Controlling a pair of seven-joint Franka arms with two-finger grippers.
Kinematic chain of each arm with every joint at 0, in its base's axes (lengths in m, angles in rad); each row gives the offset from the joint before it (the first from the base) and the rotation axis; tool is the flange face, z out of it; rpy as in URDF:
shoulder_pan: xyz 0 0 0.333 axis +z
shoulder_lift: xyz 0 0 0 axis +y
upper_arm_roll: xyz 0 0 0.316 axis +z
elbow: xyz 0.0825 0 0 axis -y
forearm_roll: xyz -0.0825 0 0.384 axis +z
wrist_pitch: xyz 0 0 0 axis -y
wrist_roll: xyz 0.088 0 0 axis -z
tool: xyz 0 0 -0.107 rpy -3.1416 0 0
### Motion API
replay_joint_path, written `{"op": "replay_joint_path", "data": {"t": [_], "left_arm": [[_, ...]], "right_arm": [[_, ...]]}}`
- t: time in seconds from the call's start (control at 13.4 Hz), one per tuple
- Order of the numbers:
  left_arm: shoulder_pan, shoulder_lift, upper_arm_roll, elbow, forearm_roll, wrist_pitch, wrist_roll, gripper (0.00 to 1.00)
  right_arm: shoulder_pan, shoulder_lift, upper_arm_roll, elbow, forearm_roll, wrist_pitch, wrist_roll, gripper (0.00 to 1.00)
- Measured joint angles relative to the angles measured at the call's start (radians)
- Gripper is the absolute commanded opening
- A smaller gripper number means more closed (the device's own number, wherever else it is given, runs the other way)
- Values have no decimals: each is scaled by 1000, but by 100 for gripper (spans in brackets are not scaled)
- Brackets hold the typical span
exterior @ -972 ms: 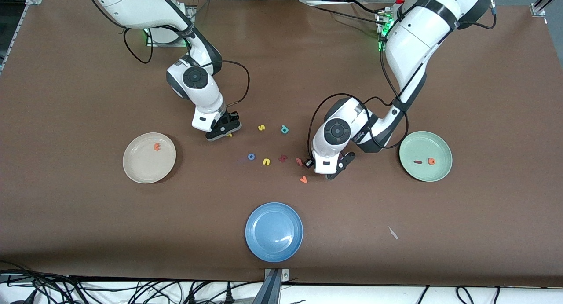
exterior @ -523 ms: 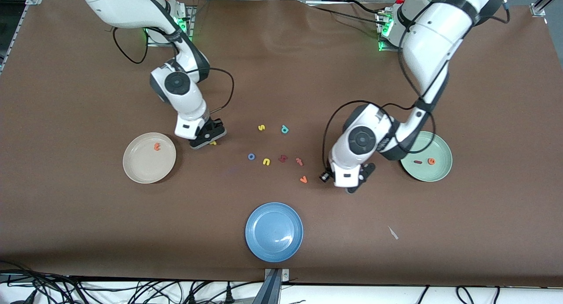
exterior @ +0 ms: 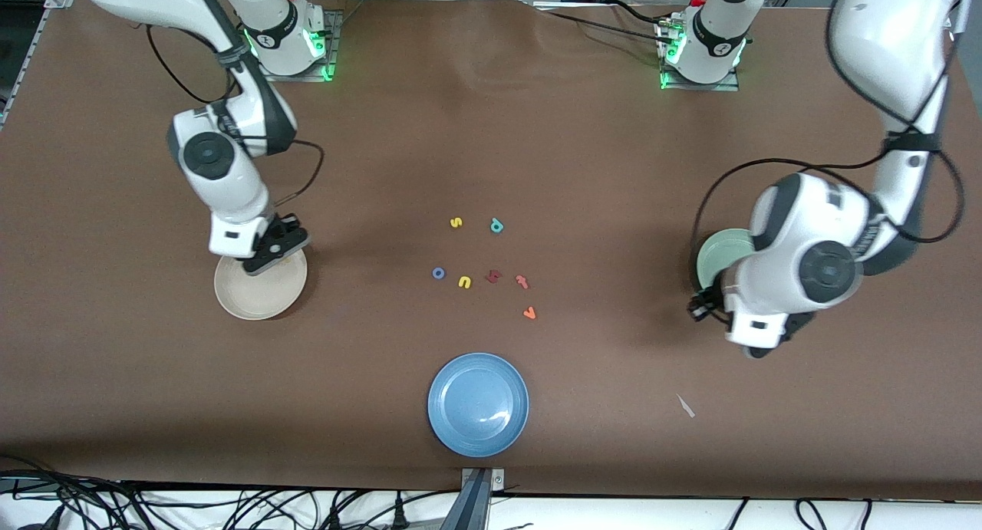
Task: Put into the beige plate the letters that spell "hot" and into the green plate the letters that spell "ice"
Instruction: 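Drop the h on the cream plate while the left gripper drops c on green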
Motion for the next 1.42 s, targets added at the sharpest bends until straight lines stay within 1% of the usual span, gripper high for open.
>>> {"op": "replay_joint_path", "data": {"t": [0.15, 0.37, 0.45, 0.52, 0.6, 0.67, 0.75, 0.82, 0.97, 1.12, 1.27, 1.42], "left_arm": [[94, -1, 1, -33, -2, -16, 170, 0], [196, 1, 2, -122, -2, -8, 346, 0], [213, 2, 2, -155, 0, 12, 380, 14], [224, 2, 2, -187, 3, 38, 400, 32], [230, 2, 2, -211, 5, 57, 409, 73], [232, 2, 2, -227, 5, 66, 415, 100], [233, 2, 1, -233, 5, 71, 417, 100], [233, 2, 0, -233, 5, 74, 417, 100], [233, -4, -1, -223, 5, 80, 417, 100], [233, -30, -6, -185, 5, 83, 417, 100], [233, -77, -17, -136, 5, 83, 417, 100], [233, -121, -40, -87, 5, 72, 417, 100]], "right_arm": [[-21, 11, -17, -1, 29, 4, -34, 13], [-14, 23, -7, -1, 76, 7, -35, 13], [-14, 26, -2, 1, 85, 12, -35, 13], [-13, 31, 5, 7, 95, 15, -35, 13], [-13, 37, 11, 17, 104, 16, -35, 17], [-13, 46, 18, 29, 107, 16, -35, 24], [-13, 55, 25, 39, 110, 16, -34, 41], [-13, 63, 29, 45, 116, 16, -34, 55], [-13, 74, 30, 50, 131, 18, -34, 72], [-13, 78, 30, 52, 139, 23, -34, 73], [-13, 78, 31, 53, 148, 23, -32, 73], [-11, 78, 44, 53, 204, 24, 5, 73]]}}
